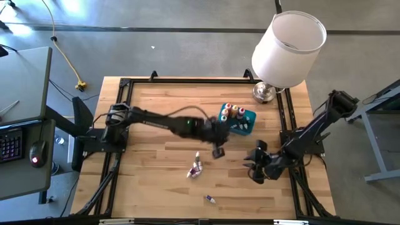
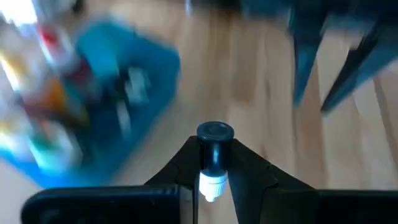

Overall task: Pick & Place food coloring
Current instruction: Put the small black food coloring bottle into the blue bin, then put the small dark blue food coloring bottle into the blue bin

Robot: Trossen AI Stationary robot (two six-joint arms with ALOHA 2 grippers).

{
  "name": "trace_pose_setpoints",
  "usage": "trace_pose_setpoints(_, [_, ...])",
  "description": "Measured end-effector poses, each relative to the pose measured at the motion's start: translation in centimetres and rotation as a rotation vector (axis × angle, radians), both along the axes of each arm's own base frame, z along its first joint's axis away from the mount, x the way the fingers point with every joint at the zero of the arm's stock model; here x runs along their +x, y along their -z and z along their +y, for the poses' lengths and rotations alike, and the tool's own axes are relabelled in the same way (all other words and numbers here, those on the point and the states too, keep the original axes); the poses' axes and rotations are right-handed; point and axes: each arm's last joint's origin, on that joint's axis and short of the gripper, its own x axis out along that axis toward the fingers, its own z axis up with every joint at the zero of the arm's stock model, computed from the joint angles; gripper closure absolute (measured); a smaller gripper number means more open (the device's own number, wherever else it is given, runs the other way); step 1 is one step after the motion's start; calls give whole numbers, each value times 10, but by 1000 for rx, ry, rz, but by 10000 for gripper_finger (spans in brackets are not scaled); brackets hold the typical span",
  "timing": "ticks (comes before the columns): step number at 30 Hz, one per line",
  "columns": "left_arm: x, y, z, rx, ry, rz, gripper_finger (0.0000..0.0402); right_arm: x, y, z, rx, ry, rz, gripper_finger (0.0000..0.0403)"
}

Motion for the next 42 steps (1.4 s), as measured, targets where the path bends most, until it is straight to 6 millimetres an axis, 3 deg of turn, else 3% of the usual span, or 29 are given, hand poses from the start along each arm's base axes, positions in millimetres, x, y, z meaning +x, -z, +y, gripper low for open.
trace_pose_setpoints(6, [16, -11, 47, 115, 56, -183, 350, -17, 25, -7, 11, 22, 95, 289])
trace_pose_setpoints(12, [28, 11, 77, 134, 18, -201, 346, -17, 31, -12, 38, 35, 120, 289])
trace_pose_setpoints(18, [45, 50, 88, 147, -7, -202, 321, -15, 30, -13, 54, 44, 106, 289])
trace_pose_setpoints(28, [47, 57, 92, 222, -79, -157, 263, -13, 28, -11, 85, 33, 93, 289])
trace_pose_setpoints(33, [50, 41, 88, 262, -60, -125, 242, -9, 24, -8, 43, 2, 15, 289])
trace_pose_setpoints(35, [52, 24, 82, 267, -50, -124, 241, -5, 19, -6, -5, -25, -58, 289])
trace_pose_setpoints(38, [53, -19, 70, 258, -64, -144, 244, 2, 10, -3, -82, -65, -183, 289])
trace_pose_setpoints(42, [37, -80, 48, 257, -106, -59, 254, 11, 1, 2, -127, -13, -331, 289])
